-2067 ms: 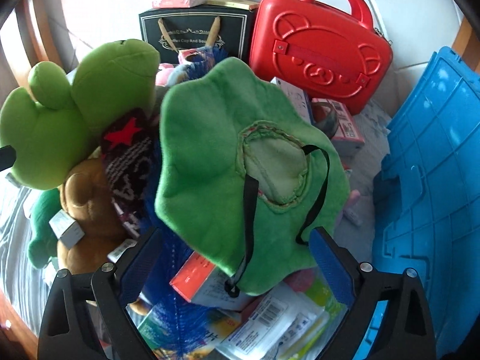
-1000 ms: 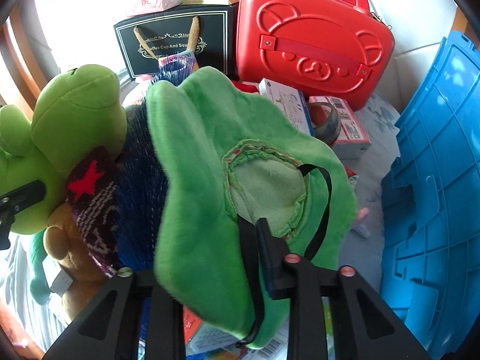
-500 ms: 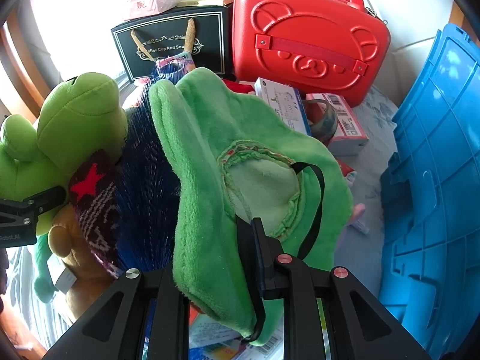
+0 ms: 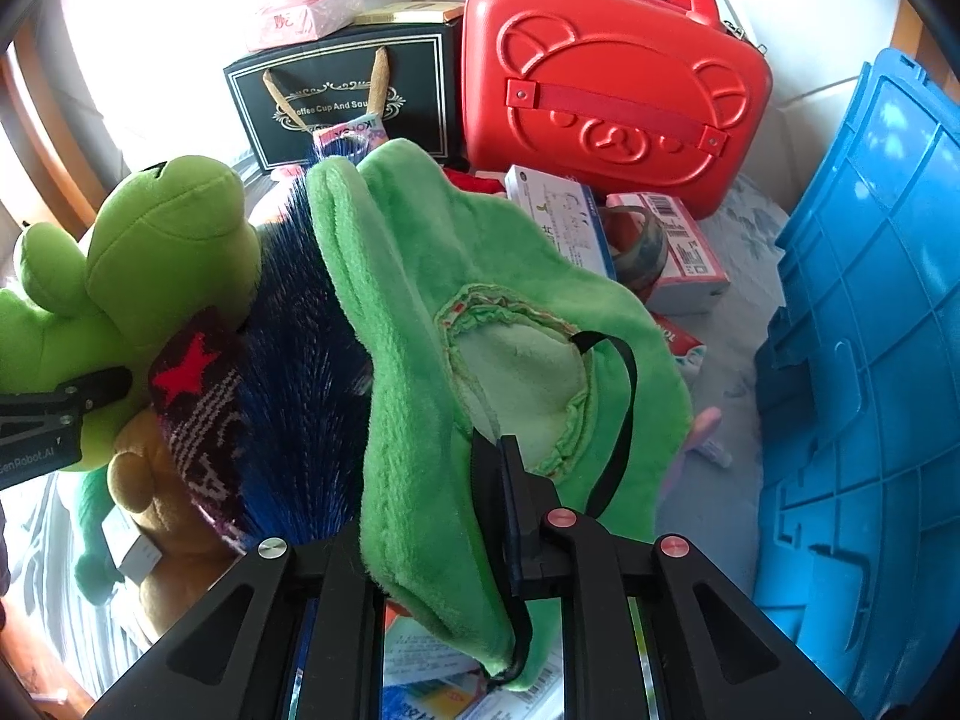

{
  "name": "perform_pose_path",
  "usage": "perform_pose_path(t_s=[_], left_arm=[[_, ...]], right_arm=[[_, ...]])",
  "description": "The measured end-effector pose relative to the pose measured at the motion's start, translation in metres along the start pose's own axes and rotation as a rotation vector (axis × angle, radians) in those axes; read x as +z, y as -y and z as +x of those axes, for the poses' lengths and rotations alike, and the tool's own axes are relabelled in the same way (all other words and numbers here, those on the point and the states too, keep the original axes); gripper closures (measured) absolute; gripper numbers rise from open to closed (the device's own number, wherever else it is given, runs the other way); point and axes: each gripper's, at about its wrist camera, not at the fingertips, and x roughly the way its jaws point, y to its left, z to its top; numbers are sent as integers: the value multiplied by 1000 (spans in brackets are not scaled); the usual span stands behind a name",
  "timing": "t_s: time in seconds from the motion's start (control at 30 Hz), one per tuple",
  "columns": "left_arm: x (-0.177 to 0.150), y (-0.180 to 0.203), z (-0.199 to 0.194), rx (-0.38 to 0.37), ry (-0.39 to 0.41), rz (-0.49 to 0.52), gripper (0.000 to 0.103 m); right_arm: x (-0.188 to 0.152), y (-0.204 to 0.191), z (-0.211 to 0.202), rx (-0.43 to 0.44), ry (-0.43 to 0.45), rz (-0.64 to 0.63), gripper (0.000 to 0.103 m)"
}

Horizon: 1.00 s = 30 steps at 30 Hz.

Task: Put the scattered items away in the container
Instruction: 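Lift the green frog and green hat and carry both over the blue box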

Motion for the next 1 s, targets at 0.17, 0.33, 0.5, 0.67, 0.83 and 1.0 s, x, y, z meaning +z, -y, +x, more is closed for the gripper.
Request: perform_pose_path(t_s=[0.17,0.33,0.5,0.67,0.83,1.0], left_arm=[[-2,-1,-9,0,16,-20,39],[-6,-2,-19,6,33,-33,41],[-11,-5,-31,9,54,-43,41],[-14,-7,-45,10,78,-53,41],[-18,-10,-62,12,114,-66,41],[-23,-12,-78,7,140,-81,41]], right_arm=[[1,-5,-10,1,24,-13,89],[1,-10,-22,7,46,-16,90],[0,-15,-33,13,66,-18,90],[-3,-19,-47,19,88,-25,91],[-4,-22,-64,24,113,-24,91],[-6,-27,-85,36,145,-30,91]])
